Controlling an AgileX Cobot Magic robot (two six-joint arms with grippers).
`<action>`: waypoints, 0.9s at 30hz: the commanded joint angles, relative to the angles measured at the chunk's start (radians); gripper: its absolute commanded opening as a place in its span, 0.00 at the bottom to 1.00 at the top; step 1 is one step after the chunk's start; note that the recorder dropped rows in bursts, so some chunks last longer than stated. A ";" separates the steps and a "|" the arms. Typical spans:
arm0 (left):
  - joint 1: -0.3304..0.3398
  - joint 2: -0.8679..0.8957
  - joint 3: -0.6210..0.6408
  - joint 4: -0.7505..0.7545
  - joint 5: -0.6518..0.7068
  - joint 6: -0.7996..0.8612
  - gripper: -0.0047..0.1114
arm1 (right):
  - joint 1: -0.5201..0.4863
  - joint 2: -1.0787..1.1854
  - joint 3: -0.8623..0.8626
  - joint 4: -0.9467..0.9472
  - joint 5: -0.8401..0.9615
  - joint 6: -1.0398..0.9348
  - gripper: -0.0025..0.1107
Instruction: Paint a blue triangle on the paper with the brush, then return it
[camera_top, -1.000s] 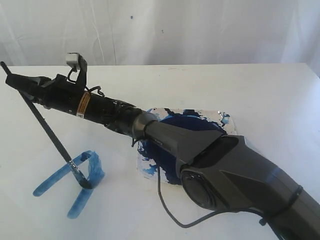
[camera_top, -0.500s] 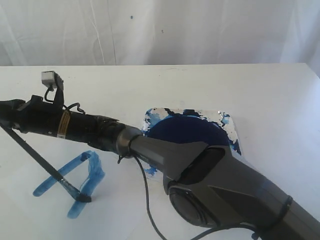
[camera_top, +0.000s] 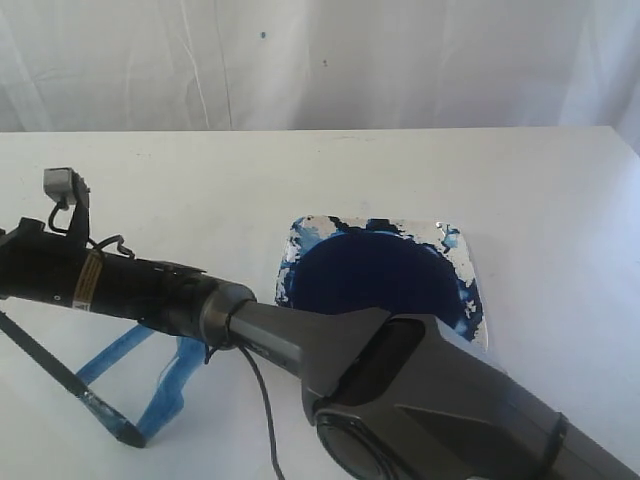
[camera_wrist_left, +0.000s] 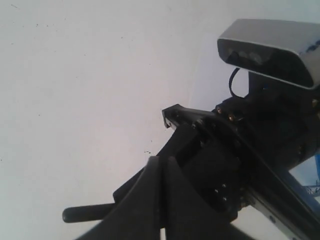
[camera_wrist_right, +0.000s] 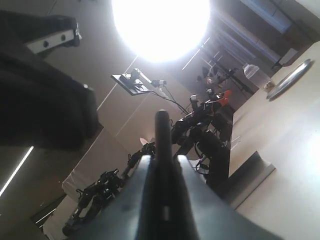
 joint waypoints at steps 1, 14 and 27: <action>0.001 -0.010 -0.002 -0.019 0.014 -0.010 0.04 | 0.006 -0.001 0.004 0.019 -0.007 -0.023 0.02; 0.001 -0.083 -0.002 -0.031 -0.036 -0.012 0.04 | -0.047 -0.014 0.002 0.039 -0.020 -0.019 0.02; 0.011 -0.130 0.050 0.164 -0.187 -0.273 0.04 | -0.203 -0.049 0.002 0.103 -0.186 0.050 0.02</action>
